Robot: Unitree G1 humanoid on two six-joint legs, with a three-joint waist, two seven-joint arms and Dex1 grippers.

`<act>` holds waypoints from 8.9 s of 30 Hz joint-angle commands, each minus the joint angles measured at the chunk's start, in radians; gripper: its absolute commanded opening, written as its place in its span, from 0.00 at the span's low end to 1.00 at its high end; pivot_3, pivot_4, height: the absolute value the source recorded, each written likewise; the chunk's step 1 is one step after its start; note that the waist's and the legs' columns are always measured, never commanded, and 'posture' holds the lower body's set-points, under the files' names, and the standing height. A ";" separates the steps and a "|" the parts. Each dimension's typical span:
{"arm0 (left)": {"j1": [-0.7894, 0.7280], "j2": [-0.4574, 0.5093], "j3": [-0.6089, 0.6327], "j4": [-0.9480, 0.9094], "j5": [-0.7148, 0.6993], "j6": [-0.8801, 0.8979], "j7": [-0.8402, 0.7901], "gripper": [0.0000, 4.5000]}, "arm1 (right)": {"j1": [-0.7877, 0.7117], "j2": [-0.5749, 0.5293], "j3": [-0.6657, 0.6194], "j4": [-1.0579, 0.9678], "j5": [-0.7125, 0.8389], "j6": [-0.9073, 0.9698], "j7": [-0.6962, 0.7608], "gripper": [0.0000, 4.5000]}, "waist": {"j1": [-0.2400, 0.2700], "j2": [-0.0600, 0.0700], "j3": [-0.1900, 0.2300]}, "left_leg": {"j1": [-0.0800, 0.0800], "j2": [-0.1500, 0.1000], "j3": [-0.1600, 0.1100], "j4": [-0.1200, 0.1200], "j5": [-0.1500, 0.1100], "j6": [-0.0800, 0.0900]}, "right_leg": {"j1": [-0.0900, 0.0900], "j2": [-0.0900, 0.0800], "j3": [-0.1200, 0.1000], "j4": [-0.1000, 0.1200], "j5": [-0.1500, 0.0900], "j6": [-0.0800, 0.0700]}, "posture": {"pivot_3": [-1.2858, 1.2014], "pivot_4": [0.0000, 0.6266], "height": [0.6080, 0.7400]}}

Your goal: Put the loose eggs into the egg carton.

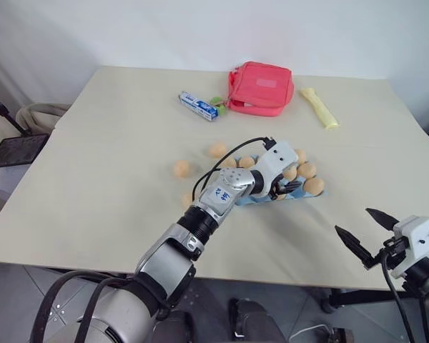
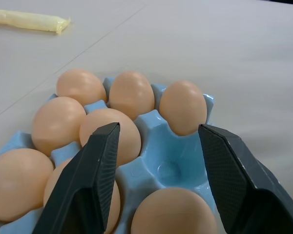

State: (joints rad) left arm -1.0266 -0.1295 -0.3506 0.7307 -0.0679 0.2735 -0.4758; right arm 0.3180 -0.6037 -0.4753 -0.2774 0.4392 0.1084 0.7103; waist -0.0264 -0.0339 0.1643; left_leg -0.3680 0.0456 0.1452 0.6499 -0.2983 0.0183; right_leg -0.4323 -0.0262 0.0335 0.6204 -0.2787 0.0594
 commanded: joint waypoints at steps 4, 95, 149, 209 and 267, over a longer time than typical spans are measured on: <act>-0.111 -0.200 0.021 0.074 -0.021 -0.081 0.000 0.60 | -0.003 0.003 -0.023 -0.034 0.005 -0.017 -0.010 1.00 | 0.000 0.000 0.000 | 0.000 0.000 0.000 0.000 0.000 0.000 | 0.000 0.000 0.000 0.000 0.000 0.000 | 0.52 0.24 1.00; 0.155 0.075 -0.067 -0.586 -0.001 0.626 0.069 0.88 | -0.014 0.033 0.001 -0.038 -0.028 0.000 -0.036 1.00 | 0.000 0.002 0.000 | 0.001 0.000 0.000 0.002 0.000 -0.001 | 0.000 -0.001 0.001 0.004 -0.001 0.000 | 0.52 0.24 1.00; 0.024 -0.014 0.093 -0.524 -0.041 0.571 0.062 0.18 | 0.002 0.028 -0.009 -0.041 -0.031 -0.001 -0.050 1.00 | 0.000 0.001 0.000 | 0.000 0.000 0.000 0.000 0.000 -0.001 | -0.001 0.000 0.000 0.002 -0.001 0.000 | 0.52 0.24 1.00; -0.168 -0.173 0.047 0.111 -0.105 0.028 0.005 0.18 | 0.045 0.061 -0.012 -0.075 -0.034 -0.014 -0.082 1.00 | 0.000 0.001 0.001 | -0.001 0.000 0.000 0.000 -0.001 0.000 | -0.001 0.000 0.000 0.000 -0.002 0.000 | 0.52 0.24 1.00; 0.218 0.258 0.159 -0.719 -0.052 0.417 0.071 1.00 | -0.088 -0.028 -0.029 0.043 0.048 -0.062 0.097 1.00 | -0.001 0.003 0.001 | 0.004 0.000 0.000 0.002 0.001 -0.001 | 0.003 0.000 0.001 0.006 -0.002 0.000 | 0.52 0.24 1.00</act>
State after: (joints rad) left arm -0.8211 0.1177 -0.2246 0.0878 -0.1169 0.6785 -0.4162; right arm 0.2441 -0.6018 -0.4804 -0.2337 0.4566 0.0532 0.7814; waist -0.0277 -0.0304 0.1653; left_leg -0.3635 0.0458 0.1457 0.6521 -0.2969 0.0176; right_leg -0.4295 -0.0267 0.0349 0.6272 -0.2809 0.0595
